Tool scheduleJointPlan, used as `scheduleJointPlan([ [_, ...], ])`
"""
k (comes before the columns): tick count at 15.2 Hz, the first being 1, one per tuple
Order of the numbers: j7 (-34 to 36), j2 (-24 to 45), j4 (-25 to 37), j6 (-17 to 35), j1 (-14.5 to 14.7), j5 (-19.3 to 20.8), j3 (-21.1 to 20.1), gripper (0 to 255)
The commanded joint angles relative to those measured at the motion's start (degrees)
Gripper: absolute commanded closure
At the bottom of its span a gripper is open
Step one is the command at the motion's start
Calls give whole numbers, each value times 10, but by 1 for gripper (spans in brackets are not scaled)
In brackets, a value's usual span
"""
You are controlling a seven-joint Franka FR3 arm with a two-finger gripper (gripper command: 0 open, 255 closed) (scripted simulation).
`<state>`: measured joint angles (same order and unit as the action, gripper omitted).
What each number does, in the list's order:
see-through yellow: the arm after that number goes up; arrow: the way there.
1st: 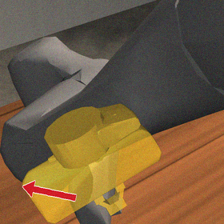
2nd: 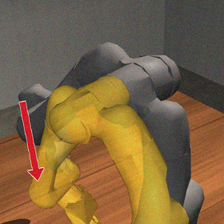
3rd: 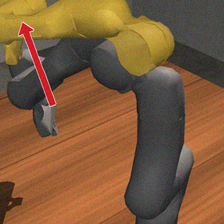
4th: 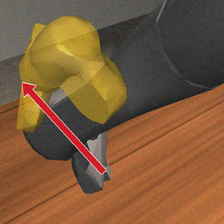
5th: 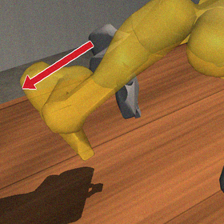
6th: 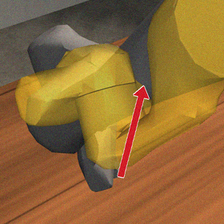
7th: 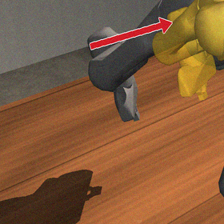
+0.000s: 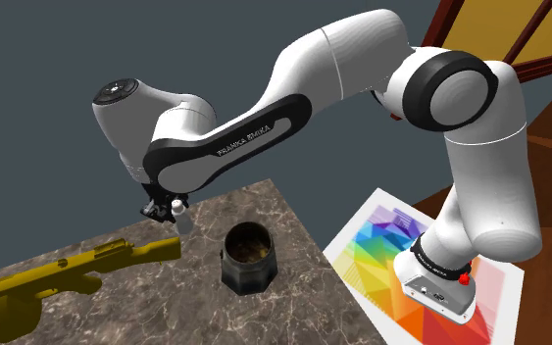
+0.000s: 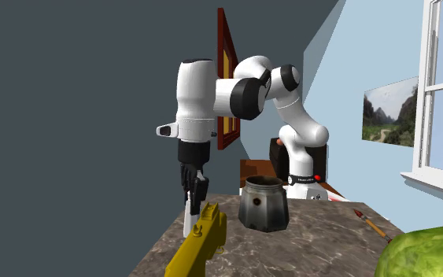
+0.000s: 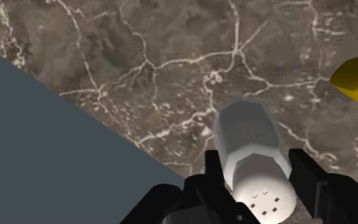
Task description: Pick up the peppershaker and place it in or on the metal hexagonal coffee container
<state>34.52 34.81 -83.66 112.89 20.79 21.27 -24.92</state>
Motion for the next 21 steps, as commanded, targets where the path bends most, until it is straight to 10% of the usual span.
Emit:
scheduleJointPlan([
  [1, 0, 0, 0, 0, 0, 0, 0, 255],
  [21, -20, -30, 71, -96, 3, -18, -10, 255],
])
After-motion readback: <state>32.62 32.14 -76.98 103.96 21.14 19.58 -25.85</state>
